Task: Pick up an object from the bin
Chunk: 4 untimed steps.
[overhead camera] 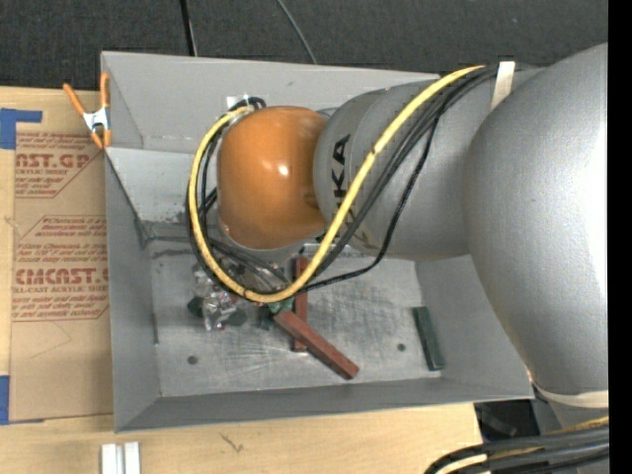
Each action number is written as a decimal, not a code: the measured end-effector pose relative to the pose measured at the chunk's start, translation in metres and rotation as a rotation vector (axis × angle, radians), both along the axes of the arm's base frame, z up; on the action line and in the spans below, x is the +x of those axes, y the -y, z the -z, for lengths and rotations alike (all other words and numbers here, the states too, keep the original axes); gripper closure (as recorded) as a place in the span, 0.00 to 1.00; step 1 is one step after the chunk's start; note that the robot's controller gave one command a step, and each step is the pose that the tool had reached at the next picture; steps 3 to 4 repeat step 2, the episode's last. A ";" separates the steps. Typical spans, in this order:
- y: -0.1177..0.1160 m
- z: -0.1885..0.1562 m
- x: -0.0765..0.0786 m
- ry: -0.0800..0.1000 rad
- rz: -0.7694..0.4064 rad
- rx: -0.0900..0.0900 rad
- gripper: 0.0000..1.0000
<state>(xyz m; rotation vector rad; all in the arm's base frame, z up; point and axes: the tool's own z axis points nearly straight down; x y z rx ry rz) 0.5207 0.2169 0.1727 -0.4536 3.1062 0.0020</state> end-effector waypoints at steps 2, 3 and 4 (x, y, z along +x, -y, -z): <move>0.005 -0.074 0.001 0.000 -0.068 0.000 1.00; 0.005 -0.074 0.001 0.000 -0.068 0.000 1.00; 0.005 -0.074 0.001 0.000 -0.068 0.000 1.00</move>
Offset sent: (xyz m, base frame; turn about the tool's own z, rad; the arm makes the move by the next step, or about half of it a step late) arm 0.0001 -0.0060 0.0746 -0.0678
